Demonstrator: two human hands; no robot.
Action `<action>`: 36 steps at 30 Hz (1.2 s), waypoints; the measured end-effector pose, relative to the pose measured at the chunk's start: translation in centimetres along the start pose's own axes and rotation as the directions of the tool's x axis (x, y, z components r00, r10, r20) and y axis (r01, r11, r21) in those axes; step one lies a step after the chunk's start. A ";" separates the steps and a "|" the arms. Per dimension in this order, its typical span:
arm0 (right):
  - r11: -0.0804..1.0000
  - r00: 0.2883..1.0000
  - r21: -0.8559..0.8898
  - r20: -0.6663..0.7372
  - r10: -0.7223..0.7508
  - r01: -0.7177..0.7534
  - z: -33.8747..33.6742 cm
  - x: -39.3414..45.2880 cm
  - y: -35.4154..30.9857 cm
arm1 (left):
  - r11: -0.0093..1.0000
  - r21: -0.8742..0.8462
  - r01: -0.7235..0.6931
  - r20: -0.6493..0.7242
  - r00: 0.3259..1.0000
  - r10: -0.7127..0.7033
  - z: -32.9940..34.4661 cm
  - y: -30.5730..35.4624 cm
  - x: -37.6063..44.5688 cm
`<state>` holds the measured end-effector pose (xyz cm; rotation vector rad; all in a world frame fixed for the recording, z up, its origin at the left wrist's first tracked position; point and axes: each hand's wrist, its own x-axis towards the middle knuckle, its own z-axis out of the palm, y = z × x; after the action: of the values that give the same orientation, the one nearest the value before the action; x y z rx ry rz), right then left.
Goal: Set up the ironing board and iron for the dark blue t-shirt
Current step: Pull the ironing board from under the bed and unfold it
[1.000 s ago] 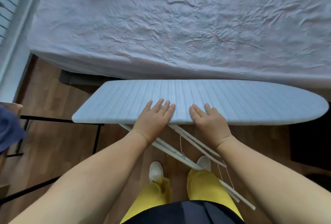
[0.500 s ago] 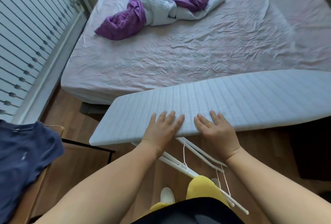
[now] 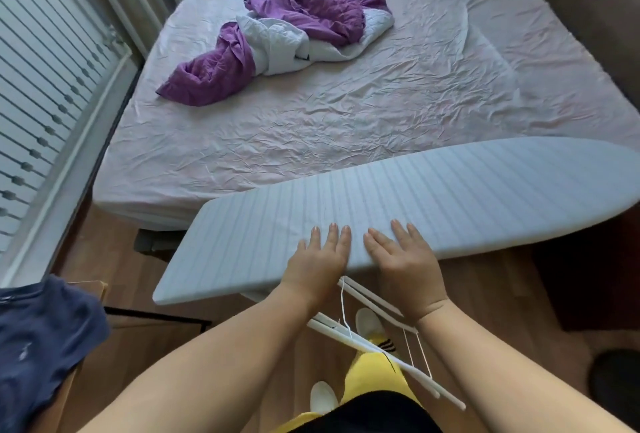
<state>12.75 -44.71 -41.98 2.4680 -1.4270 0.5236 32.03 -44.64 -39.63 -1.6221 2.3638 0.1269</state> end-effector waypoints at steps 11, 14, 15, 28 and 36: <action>0.941 0.922 -0.157 0.204 0.328 -0.300 -1.9 0.3 1.7 | 0.955 0.170 -0.243 -0.005 0.969 0.248 -0.6 1.4 1.0; 0.776 0.712 -0.066 0.356 0.606 -0.627 -1.9 0.7 1.0 | 0.926 0.188 -0.328 -0.046 0.939 0.342 -0.8 1.0 1.3; 0.649 0.587 -0.023 0.403 0.702 -0.761 -1.7 0.6 0.7 | 0.921 0.187 -0.341 -0.054 0.933 0.357 -1.1 0.8 1.4; -0.253 0.102 0.520 0.560 0.822 -0.815 -1.1 4.4 -2.1 | 0.942 0.116 -0.314 -0.237 0.912 0.334 -3.3 -1.9 2.0; -0.914 -0.107 0.377 0.913 0.394 -0.150 -1.7 7.4 -1.2 | 0.958 0.088 -0.274 -0.273 0.918 0.288 -2.8 -2.7 1.0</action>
<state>16.86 -49.24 -37.40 0.3324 1.3572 -1.1950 33.73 -47.14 -37.01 -1.3445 2.7855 -0.1159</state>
